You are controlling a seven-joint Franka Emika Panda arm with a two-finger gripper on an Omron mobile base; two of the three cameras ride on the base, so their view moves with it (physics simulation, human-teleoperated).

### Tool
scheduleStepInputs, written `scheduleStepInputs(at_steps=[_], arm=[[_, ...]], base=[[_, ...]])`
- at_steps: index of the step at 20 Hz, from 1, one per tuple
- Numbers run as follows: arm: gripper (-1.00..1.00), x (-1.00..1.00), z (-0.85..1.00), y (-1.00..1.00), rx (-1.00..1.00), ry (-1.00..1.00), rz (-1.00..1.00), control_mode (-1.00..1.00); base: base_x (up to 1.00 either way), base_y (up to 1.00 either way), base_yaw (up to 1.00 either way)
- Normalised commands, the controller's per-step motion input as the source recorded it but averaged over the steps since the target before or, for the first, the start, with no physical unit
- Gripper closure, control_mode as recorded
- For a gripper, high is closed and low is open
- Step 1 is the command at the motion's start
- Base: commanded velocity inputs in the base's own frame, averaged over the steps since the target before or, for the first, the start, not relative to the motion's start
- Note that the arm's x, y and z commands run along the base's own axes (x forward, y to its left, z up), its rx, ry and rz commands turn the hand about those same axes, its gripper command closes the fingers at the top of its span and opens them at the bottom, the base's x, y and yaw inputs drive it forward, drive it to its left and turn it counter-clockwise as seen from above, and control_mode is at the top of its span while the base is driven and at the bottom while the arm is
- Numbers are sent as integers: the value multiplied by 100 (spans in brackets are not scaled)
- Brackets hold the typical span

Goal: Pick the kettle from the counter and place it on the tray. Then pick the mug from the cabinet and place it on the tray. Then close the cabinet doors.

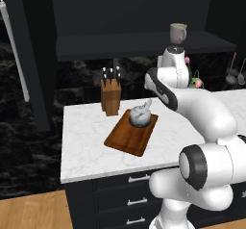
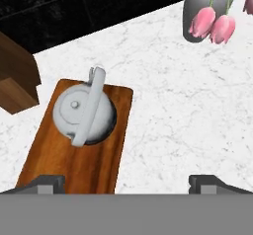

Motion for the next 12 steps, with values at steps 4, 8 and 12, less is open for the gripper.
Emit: scheduleStepInputs(at_steps=[4, 8, 12], arm=[[-100, -15, 31, -20, -11, -6, 0, -100], [-100, -10, 32, -29, -2, -30, 0, -100], [-100, -5, 23, -30, -3, -41, 0, -100]], base=[[0, 0, 0], [0, 0, 0], [0, 0, 0]])
